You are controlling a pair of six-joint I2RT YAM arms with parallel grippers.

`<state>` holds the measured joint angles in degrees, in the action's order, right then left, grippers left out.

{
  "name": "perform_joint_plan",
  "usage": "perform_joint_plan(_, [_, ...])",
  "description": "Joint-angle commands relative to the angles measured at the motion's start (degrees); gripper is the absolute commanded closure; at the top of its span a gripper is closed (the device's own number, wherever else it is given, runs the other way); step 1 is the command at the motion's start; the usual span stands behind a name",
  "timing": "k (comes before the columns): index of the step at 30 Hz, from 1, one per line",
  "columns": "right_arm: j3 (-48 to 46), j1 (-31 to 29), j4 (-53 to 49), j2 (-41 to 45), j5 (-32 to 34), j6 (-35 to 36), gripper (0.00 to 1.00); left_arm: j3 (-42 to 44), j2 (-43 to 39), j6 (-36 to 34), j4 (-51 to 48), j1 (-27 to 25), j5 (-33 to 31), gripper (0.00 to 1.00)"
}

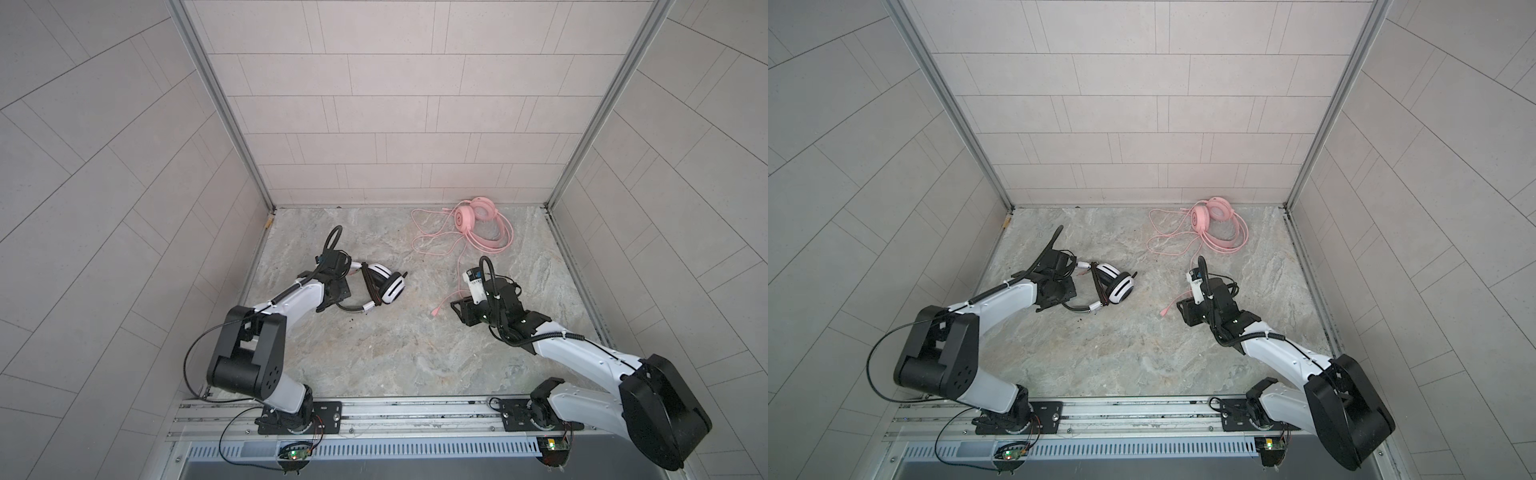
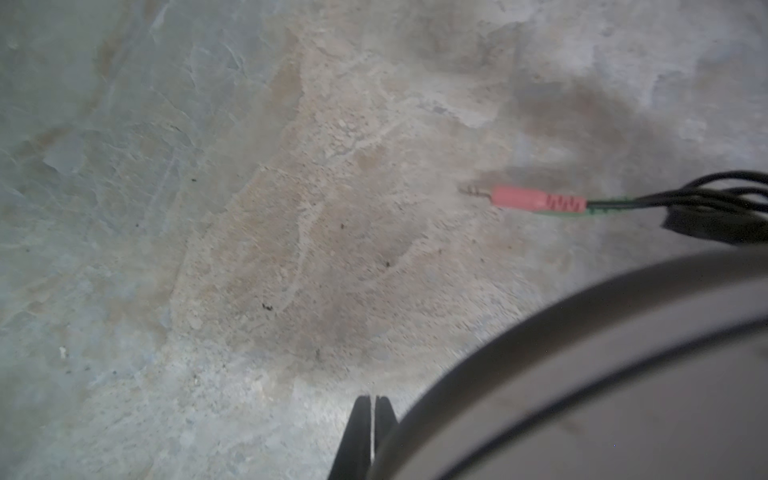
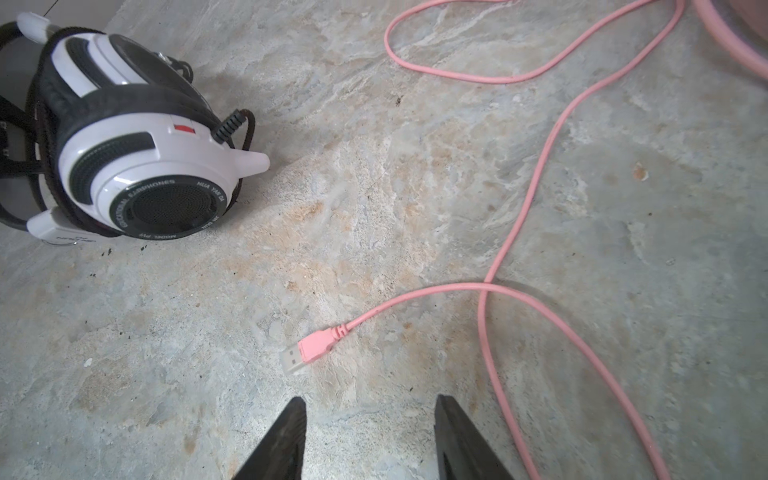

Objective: Wrap the headphones
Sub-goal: 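Lower the wrapped headset onto the table with the left gripper and release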

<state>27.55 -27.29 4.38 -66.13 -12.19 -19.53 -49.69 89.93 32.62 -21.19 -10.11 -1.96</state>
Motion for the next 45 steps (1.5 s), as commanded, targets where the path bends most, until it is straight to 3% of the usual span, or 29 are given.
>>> perform_joint_plan(1, [-1.2, -0.5, 2.3, 0.8, 2.4, 0.2, 0.49, -4.9, 3.3, 1.7, 3.4, 4.1, 8.2, 1.0])
perform_joint_plan(5, [-1.5, -0.8, 2.4, 1.1, 3.6, 0.2, 0.49, -7.1, 8.5, 4.0, 5.4, 8.7, 15.2, 1.0])
perform_joint_plan(14, [-1.8, -1.7, 3.2, 0.7, 5.5, 1.1, 0.5, -12.9, 12.1, 6.1, 2.7, 11.8, 7.9, 0.99])
perform_joint_plan(24, [-1.6, -2.2, 3.8, 0.0, 6.3, 1.5, 0.49, -14.8, 16.1, 8.5, 2.9, 16.6, 7.5, 0.85])
perform_joint_plan(33, [-1.8, -2.4, 3.8, -0.1, 7.1, 1.7, 0.5, -13.2, 14.0, 8.4, 4.1, 17.2, 8.6, 0.7])
perform_joint_plan(35, [-1.8, -2.4, 3.8, 0.2, 7.6, 1.6, 0.5, -12.7, 12.2, 7.2, 3.9, 17.2, 8.5, 0.55])
perform_joint_plan(40, [-2.3, -2.4, 3.8, 1.1, 8.9, 1.5, 0.5, -12.3, 7.0, 6.2, -2.2, 17.2, 3.4, 0.02])
perform_joint_plan(45, [-2.5, -2.3, 3.5, 1.4, 10.7, 0.8, 0.5, -7.5, -2.7, 6.0, -2.2, 17.3, 1.3, 0.01])
